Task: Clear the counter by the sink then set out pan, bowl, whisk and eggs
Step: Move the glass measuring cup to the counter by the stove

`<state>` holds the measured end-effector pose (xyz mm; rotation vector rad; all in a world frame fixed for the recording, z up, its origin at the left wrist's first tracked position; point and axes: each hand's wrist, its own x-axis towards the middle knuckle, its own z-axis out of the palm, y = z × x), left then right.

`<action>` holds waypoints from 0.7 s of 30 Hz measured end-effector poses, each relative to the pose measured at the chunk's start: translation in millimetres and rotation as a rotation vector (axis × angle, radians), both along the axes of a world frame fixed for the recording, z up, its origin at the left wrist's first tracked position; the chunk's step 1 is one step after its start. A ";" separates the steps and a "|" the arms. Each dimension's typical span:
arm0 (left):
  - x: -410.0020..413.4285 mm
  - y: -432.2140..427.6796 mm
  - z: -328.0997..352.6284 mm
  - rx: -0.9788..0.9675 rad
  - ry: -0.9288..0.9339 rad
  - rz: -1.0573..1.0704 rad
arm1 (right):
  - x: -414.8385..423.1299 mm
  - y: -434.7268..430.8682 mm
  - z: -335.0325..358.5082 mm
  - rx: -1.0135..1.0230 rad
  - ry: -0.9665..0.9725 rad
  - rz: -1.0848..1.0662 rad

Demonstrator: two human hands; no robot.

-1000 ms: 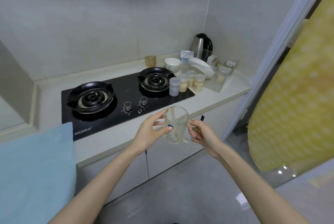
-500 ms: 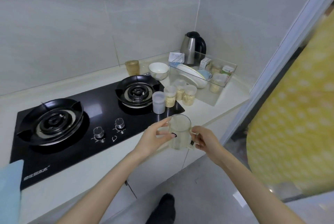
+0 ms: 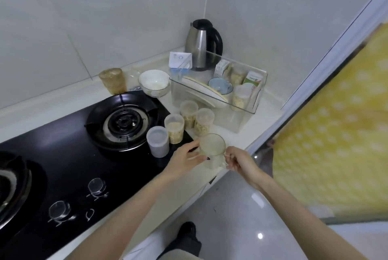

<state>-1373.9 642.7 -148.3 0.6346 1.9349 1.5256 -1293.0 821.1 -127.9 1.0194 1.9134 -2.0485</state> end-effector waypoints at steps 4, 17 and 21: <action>-19.6 15.7 -9.6 0.002 -0.074 -0.026 | -21.3 17.7 -11.5 -0.001 -0.039 -0.006; -30.7 52.5 -30.8 0.008 -0.114 0.185 | -49.7 62.9 -29.7 -0.098 -0.001 0.087; -17.3 63.2 -33.0 -0.010 -0.093 0.311 | -50.7 73.4 -29.8 -0.097 0.006 0.167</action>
